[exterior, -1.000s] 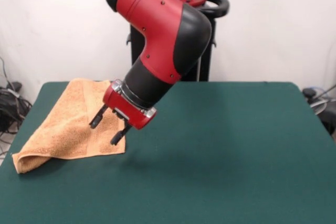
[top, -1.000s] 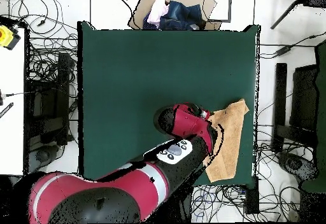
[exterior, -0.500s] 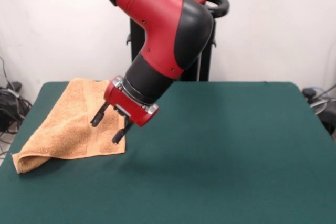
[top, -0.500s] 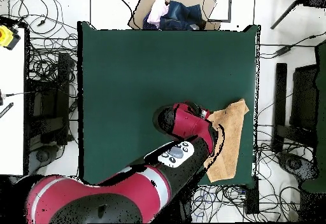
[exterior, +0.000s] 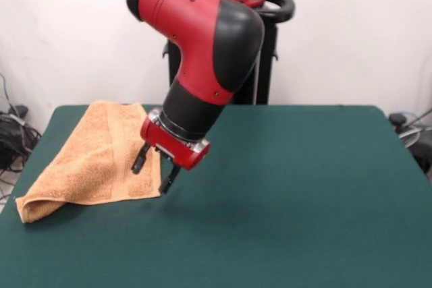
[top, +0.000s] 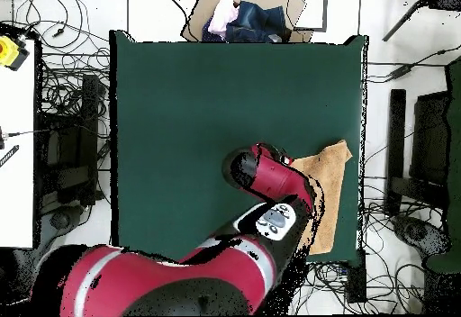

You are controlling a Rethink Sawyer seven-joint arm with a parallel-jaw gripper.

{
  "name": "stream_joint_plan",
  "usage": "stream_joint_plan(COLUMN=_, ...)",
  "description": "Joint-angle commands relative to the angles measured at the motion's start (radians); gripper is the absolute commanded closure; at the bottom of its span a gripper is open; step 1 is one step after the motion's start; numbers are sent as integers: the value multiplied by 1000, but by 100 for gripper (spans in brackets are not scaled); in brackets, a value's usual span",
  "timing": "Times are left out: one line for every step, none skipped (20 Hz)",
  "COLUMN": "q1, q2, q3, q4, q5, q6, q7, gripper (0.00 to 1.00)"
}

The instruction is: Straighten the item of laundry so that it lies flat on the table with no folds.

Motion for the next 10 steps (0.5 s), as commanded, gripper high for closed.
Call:
stream_joint_plan(q1=-104, q2=-55, q3=305, q4=128, q5=-30, q6=-22, q7=148, gripper=0)
stream_joint_plan(q1=-120, q2=-56, q3=322, q4=136, q5=-34, q6=-20, q7=144, gripper=0)
stream_joint_plan(q1=-131, q2=-56, q3=333, q4=141, q5=-36, q6=-17, q7=143, gripper=0)
stream_joint_plan(q1=-135, q2=-52, q3=337, q4=141, q5=-37, q6=-9, q7=141, gripper=0)
stream_joint_plan(q1=-136, q2=-48, q3=339, q4=143, q5=-40, q6=-14, q7=143, gripper=0)
stream_joint_plan(q1=-138, q2=-44, q3=340, q4=144, q5=-44, q6=-19, q7=145, gripper=0)
stream_joint_plan(q1=-140, q2=-41, q3=343, q4=147, q5=-48, q6=-29, q7=149, gripper=0)
stream_joint_plan(q1=-140, q2=-36, q3=341, q4=147, q5=-53, q6=-29, q7=150, gripper=0)
stream_joint_plan(q1=-140, q2=-31, q3=339, q4=149, q5=-59, q6=-41, q7=153, gripper=0)
stream_joint_plan(q1=-140, q2=-27, q3=337, q4=151, q5=-67, q6=-47, q7=152, gripper=0)
